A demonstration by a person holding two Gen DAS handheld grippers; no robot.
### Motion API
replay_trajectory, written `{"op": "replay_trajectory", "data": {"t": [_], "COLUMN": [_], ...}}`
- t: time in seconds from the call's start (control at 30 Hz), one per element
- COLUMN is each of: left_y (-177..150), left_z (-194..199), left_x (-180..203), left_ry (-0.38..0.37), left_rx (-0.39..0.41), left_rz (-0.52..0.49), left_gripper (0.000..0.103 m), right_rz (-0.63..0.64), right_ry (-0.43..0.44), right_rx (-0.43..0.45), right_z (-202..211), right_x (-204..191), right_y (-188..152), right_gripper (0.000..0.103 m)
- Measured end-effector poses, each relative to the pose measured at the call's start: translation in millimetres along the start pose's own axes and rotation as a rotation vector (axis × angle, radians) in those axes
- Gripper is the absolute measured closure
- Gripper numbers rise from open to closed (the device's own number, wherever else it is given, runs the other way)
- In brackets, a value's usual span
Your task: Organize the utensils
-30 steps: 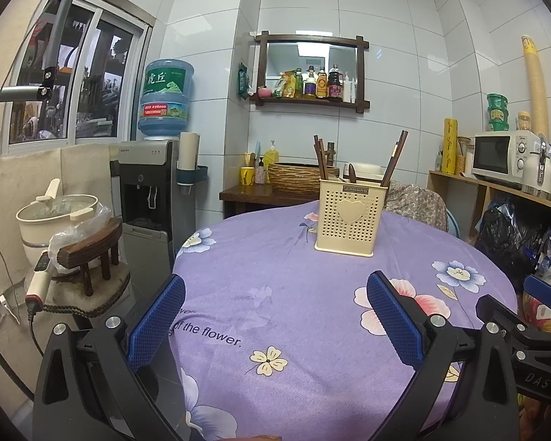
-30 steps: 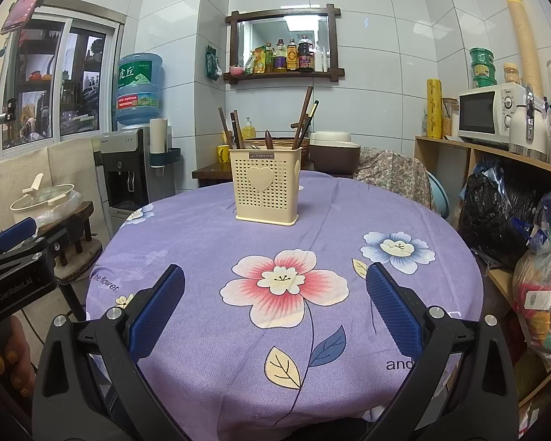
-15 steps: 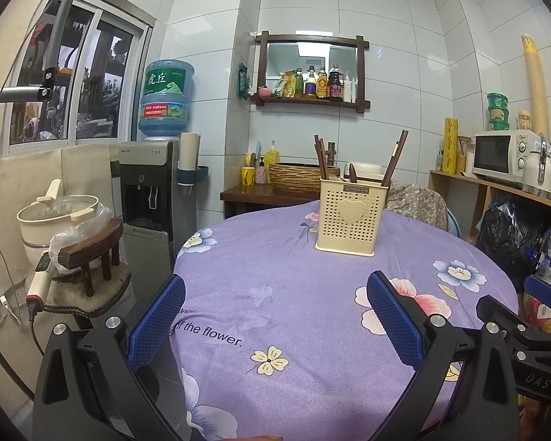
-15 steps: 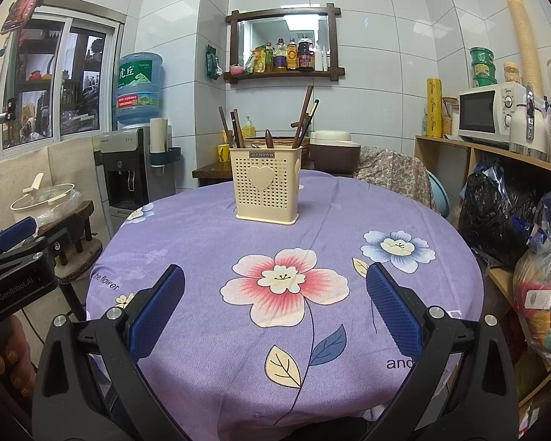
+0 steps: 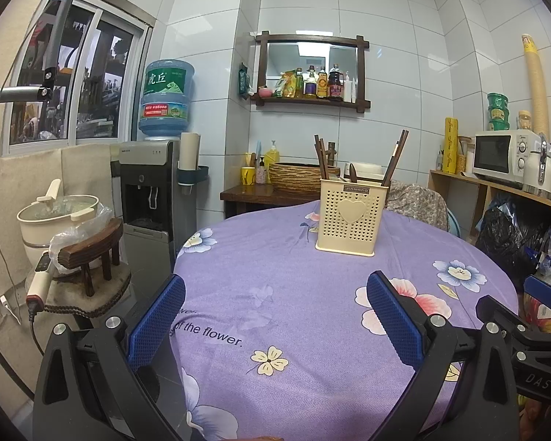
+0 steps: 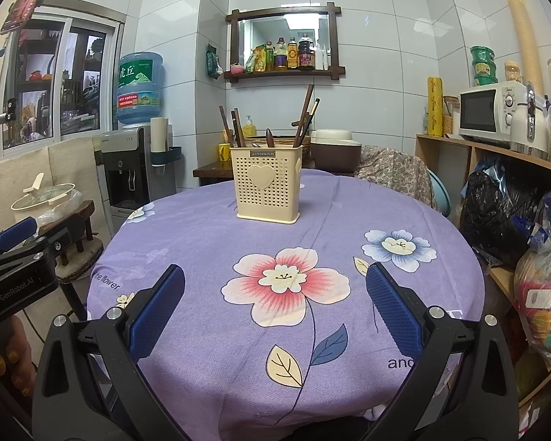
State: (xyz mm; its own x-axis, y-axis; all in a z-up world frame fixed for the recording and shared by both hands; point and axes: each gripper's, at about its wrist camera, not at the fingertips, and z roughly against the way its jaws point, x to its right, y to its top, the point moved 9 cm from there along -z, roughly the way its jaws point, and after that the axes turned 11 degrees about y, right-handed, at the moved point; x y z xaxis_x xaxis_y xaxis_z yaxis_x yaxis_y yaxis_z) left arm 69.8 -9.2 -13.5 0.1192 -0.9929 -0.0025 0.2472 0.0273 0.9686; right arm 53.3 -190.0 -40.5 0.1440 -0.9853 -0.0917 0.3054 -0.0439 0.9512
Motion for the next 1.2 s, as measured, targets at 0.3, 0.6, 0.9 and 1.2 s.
{"op": "replay_trajectory", "data": {"t": [0.3, 0.6, 0.9, 1.2], "left_y": [0.2, -0.1, -0.7, -0.3], "left_z": [0.1, -0.1, -0.3, -0.3], "left_x": [0.3, 0.0, -0.6, -0.4], "left_ry": [0.0, -0.001, 0.001, 0.0], "left_rx": [0.001, 0.001, 0.001, 0.0], "left_rz": [-0.001, -0.002, -0.002, -0.002], "left_gripper": [0.005, 0.005, 0.005, 0.005], "right_rz": [-0.001, -0.004, -0.006, -0.007], "right_ry": [0.0, 0.0, 0.001, 0.002], "right_rx": [0.0, -0.002, -0.004, -0.006], "right_z": [-0.1, -0.4, -1.3, -1.4], "right_x": [-0.8, -1.1, -2.4, -2.4], "right_y": [-0.7, -0.8, -0.3, -0.5], "right_gripper": [0.006, 0.006, 0.006, 0.006]}}
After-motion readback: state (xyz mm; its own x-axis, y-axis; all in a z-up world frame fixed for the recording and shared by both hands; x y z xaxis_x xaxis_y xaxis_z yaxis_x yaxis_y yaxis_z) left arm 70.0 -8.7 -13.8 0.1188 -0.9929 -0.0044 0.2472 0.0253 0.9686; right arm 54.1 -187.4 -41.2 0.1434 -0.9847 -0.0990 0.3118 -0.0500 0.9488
